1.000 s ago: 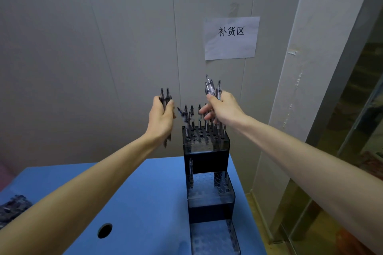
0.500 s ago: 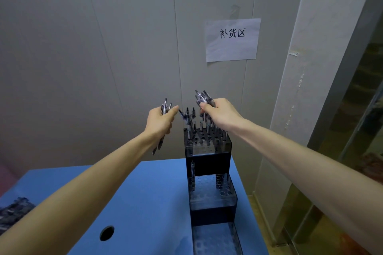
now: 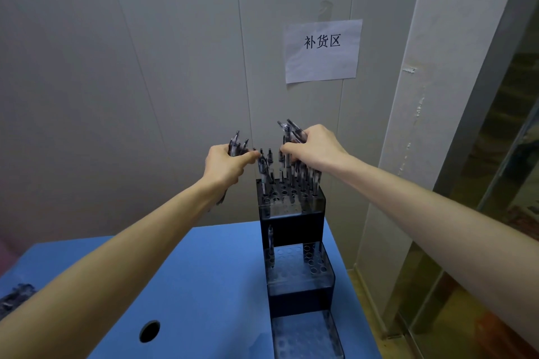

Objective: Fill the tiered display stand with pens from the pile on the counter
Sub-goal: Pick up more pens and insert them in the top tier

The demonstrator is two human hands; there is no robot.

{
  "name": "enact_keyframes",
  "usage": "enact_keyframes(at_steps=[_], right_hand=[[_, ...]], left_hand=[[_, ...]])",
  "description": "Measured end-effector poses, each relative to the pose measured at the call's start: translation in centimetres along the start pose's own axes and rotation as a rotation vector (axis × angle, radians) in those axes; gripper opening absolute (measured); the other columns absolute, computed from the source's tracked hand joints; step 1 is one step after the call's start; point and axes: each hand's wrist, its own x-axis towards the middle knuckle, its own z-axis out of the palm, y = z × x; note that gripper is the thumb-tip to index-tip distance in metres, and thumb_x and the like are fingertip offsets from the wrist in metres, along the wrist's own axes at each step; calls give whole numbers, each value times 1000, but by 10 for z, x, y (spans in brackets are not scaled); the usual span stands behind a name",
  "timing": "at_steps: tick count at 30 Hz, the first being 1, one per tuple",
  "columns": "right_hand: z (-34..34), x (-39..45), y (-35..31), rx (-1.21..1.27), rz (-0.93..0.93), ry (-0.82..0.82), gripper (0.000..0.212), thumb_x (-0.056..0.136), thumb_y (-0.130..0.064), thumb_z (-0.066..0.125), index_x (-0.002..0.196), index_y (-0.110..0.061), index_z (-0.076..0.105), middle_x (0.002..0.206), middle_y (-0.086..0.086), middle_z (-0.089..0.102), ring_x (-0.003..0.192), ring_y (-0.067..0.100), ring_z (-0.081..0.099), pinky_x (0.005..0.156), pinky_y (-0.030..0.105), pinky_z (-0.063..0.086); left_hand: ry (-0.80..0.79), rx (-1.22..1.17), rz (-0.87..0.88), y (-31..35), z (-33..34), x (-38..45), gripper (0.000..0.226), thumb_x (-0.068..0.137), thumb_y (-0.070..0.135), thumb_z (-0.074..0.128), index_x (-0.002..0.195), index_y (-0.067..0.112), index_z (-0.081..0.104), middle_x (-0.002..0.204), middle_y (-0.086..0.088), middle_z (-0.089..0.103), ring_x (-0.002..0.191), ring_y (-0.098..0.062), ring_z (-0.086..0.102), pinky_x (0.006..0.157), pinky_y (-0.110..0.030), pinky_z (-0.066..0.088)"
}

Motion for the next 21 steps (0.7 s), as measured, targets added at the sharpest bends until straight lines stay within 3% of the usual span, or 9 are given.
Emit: enact_keyframes(at_steps=[1,3,6,11,14,17,21], right_hand=[[0,1,0,-20,-2,-1,34,84,-29,70,62,-8,54,60,-1,55,56,15,44,54,28,34],[0,2,0,-55,-7,-8,41,84,-27,73,61,-16,41,59,1,42,56,17,38,55,30,30],[1,5,0,-80,-6,9,42,79,-21,75,62,-17,37,59,0,39,56,18,36,53,29,29],[1,10,-2,-171,-14,9,40,73,-21,81,59,-17,44,60,-1,49,56,19,45,51,28,36],[2,13,-1,-239,-22,-43,41,72,-28,86,61,-16,49,61,0,54,57,20,50,52,27,38],[4,14,-2,-253,-30,-57,48,73,-32,89,61,-17,45,60,-1,52,56,19,47,51,29,35],[4,15,-6,-268,-23,-83,50,72,-34,90,62,-17,44,61,0,51,58,20,48,53,30,36]], left_hand=[[-2,6,15,2,1,0,23,82,32,85,83,10,75,72,-19,67,59,-20,45,47,-27,36],[-12,47,46,6,3,2,20,81,30,85,78,13,75,58,-2,60,56,-20,45,51,-26,36],[-25,142,87,12,8,4,18,82,30,85,75,17,74,47,14,56,52,-12,48,55,-26,38],[-84,186,57,22,14,11,27,80,29,87,80,6,73,56,1,57,54,-19,46,53,-27,38],[-129,175,44,24,13,11,23,82,28,86,75,12,70,63,-6,59,54,-20,44,47,-26,36],[-157,97,70,22,11,6,31,93,37,74,83,9,68,70,-4,62,52,-16,42,45,-23,33],[-69,70,32,19,9,3,37,102,42,52,96,9,66,73,-2,49,56,-16,41,49,-26,33]])
